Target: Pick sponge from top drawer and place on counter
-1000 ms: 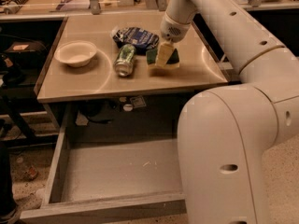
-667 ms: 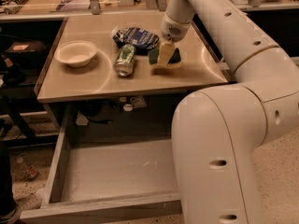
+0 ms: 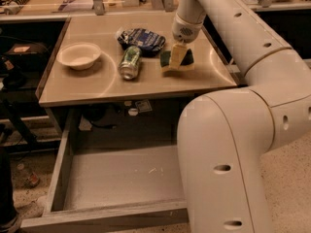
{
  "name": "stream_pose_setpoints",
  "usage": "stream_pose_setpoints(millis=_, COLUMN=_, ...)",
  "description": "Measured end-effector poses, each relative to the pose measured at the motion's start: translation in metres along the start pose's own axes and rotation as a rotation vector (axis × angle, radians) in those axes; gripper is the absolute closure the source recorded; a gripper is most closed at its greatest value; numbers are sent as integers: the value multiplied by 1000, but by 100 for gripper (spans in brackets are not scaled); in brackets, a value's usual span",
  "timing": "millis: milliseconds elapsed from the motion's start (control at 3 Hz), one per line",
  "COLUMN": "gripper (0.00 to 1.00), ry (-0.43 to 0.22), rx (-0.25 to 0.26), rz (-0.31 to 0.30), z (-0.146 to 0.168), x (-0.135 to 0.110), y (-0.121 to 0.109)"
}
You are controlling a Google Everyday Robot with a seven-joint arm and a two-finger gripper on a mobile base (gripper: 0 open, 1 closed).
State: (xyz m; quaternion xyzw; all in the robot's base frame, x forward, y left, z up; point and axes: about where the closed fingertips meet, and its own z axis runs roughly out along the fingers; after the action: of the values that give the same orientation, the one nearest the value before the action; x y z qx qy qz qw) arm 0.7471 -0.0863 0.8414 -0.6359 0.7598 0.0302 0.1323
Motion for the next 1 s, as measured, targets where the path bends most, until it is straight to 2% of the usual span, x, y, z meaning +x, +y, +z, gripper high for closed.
stream_pose_setpoints(millis=333, gripper=64, ry=0, rx=0, rz=0, z=0, x=0, y=0)
stream_pose_setpoints(millis=1000, gripper=17, ry=0, rx=0, rz=0, z=0, x=0, y=0)
